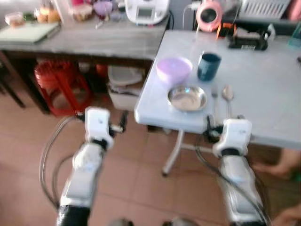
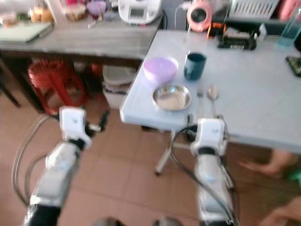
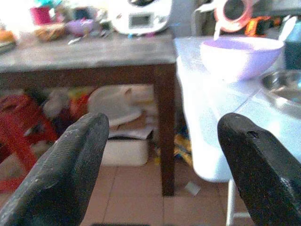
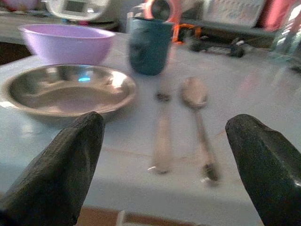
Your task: Setting the table
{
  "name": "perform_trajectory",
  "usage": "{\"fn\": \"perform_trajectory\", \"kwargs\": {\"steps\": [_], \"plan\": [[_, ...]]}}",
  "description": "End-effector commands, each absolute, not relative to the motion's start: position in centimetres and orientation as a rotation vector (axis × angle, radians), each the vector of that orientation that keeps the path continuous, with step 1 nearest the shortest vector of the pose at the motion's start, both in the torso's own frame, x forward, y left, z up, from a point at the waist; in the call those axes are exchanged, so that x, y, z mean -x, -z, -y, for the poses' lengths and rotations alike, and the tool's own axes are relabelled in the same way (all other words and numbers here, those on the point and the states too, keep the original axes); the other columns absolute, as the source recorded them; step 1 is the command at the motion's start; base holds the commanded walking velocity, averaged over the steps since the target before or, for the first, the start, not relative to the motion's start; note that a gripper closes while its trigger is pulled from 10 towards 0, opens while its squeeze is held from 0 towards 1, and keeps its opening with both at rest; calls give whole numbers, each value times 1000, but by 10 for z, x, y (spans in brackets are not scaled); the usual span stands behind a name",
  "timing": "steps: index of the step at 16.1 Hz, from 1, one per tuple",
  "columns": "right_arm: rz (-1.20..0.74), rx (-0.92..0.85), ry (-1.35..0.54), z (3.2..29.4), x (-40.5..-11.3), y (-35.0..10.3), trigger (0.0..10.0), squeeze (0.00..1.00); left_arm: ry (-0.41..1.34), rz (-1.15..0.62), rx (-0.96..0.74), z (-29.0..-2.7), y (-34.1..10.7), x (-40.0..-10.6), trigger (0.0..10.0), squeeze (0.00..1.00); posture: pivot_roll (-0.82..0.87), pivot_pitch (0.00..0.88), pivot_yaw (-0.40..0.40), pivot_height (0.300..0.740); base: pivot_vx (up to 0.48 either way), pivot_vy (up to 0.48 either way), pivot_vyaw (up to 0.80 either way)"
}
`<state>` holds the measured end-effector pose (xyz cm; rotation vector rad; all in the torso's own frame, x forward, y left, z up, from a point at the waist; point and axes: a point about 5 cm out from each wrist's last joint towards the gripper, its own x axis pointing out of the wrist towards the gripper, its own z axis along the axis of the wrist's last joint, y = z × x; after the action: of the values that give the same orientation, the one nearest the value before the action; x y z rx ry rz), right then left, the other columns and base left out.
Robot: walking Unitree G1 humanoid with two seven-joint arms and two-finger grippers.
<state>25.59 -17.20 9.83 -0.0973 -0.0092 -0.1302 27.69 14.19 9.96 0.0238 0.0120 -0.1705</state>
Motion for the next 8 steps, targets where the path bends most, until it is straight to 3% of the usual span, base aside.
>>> {"fn": "perform_trajectory", "kwargs": {"steps": [1,8], "plan": [[31,64,95,169,-255,-102,10000,0,147,-46,-8,-147,-97,-276,10000,0,-22,0,72,740,0,0,0],[98,3,63,164,-253,-115,10000,0,222,-54,58,-140,-99,-276,10000,0,-21,0,67,740,0,0,0]]}}
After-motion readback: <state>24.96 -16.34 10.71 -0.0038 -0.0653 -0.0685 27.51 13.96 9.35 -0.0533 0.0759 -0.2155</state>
